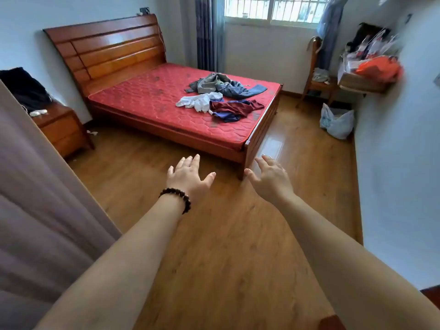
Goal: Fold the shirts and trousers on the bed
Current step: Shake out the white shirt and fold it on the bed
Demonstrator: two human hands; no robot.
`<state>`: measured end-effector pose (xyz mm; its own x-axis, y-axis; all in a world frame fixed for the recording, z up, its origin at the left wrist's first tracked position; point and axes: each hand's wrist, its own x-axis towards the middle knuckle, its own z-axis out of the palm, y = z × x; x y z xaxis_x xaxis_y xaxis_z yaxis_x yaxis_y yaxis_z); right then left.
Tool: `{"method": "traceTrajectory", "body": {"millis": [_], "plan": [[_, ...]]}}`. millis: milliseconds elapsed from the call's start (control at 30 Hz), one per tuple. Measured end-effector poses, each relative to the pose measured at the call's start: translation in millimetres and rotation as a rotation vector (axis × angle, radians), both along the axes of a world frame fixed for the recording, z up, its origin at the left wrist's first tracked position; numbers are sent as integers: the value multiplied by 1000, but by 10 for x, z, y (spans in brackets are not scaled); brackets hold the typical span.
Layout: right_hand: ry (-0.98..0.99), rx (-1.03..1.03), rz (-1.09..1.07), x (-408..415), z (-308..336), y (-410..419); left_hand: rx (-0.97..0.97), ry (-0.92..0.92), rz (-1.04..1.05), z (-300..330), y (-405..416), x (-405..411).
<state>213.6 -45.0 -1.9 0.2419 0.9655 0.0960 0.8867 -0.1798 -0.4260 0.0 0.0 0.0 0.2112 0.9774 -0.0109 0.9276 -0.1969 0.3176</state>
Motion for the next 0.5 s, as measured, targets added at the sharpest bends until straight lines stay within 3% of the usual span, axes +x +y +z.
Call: {"method": "traceTrajectory", "body": {"millis": [233, 500], "plan": [[-34, -52, 49, 59, -293, 381, -51, 62, 39, -268, 266, 1], [-44, -79, 75, 64, -567, 1322, -71, 82, 94, -560, 1136, -84]]}}
